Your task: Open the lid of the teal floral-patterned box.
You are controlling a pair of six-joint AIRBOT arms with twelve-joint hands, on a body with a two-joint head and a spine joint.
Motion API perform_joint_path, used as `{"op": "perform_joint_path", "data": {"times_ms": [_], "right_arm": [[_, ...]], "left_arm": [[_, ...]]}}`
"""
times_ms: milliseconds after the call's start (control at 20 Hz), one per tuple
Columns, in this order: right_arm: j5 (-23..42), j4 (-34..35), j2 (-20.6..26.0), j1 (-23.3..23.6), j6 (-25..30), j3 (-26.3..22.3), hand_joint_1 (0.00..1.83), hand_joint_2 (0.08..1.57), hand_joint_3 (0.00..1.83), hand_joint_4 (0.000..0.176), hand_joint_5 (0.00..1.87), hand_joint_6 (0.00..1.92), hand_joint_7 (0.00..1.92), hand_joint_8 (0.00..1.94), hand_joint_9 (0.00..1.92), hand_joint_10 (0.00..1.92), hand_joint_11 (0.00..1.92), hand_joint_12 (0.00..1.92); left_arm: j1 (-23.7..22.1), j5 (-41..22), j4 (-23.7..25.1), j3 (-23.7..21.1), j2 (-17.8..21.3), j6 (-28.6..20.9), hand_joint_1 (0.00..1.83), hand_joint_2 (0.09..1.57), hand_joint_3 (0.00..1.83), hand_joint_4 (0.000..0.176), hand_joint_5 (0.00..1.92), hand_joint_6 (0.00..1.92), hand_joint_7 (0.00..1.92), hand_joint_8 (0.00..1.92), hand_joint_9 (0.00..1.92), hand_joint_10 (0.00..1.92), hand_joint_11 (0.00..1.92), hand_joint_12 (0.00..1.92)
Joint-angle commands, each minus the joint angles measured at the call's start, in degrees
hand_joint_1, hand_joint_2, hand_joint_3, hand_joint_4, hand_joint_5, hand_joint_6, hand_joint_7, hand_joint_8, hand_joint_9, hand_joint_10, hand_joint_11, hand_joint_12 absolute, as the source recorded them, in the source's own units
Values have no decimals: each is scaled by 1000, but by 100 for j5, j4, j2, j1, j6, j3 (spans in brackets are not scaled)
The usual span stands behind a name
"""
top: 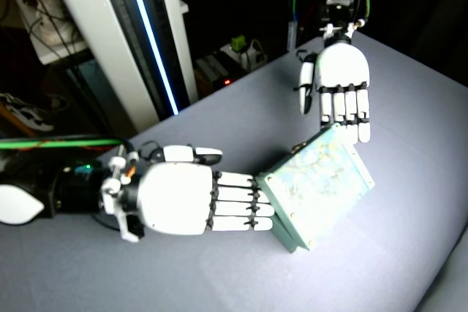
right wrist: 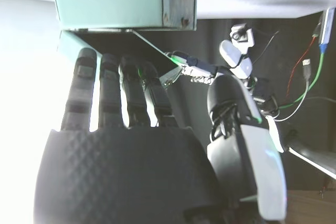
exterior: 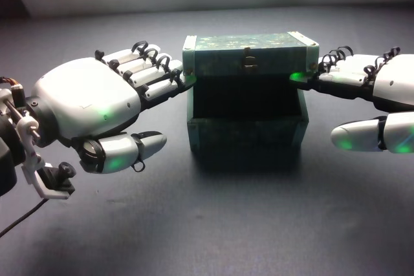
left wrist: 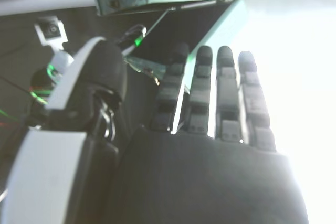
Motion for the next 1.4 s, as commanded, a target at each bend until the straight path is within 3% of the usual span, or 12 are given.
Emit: {"op": "perform_joint_path", "data": {"times_ms": [0,150,250,300,500,600,700,850,1000,1150,1200,1350], "right_arm": [[725,335,11,66,33,-7,0,1356,3,0,47,15,4,2,0,0,13,8],[853,496,10,66,25,7,0,1394,17,0,62,14,28,9,0,0,27,15],[884,541,10,66,25,29,0,1410,21,13,59,10,22,5,0,0,30,16],[905,569,10,66,25,42,0,1425,22,0,80,15,45,11,11,4,29,16],[1041,718,10,66,24,117,0,1448,26,0,91,14,61,13,18,5,18,12],[1121,848,8,66,-33,161,0,1454,11,0,110,6,85,6,32,4,44,23],[1180,1003,-35,70,-83,237,0,1440,0,0,114,8,88,7,45,9,53,27],[1176,1138,-114,161,-83,419,0,1317,0,0,116,0,93,0,71,0,64,40],[1153,1199,-202,357,-83,554,0,1364,4,0,110,2,73,0,50,1,49,35],[1126,1211,-289,465,-83,645,0,1379,10,0,112,2,71,0,48,2,47,35],[1095,1216,-345,514,-83,699,0,1382,9,0,119,5,81,4,60,6,61,42],[1036,1216,-419,589,-83,789,0,1395,11,0,131,6,101,8,79,10,78,53]], "left_arm": [[-27,-762,-59,7,25,-9,0,1566,43,0,0,0,0,0,2,0,0,0],[-8,-968,-268,30,20,-9,0,1514,13,0,0,0,0,0,0,0,0,0],[5,-1079,-386,51,8,-9,0,1540,22,0,0,0,0,0,0,0,0,0],[8,-1134,-436,59,-1,-9,0,1565,33,0,0,0,0,0,0,0,0,0],[-33,-1240,-494,88,-24,-9,0,1571,206,0,52,13,16,5,14,4,0,0],[-88,-1333,-545,128,-46,-9,0,1571,150,0,75,11,43,8,37,7,18,7],[-158,-1397,-595,190,-97,-9,0,1464,11,0,25,0,7,0,18,1,21,7],[-273,-1364,-608,294,-176,-9,0,1439,0,0,6,0,0,0,16,0,13,3],[-392,-1330,-655,399,-246,-4,0,1408,0,0,19,6,4,1,9,0,15,4],[-530,-1245,-698,537,-356,10,0,1470,15,0,48,16,16,6,4,0,8,1],[-577,-1205,-750,591,-396,49,0,1566,86,0,88,7,55,6,53,6,36,15],[-656,-1167,-820,686,-456,68,0,1571,116,0,83,0,44,0,43,0,27,11]]}}
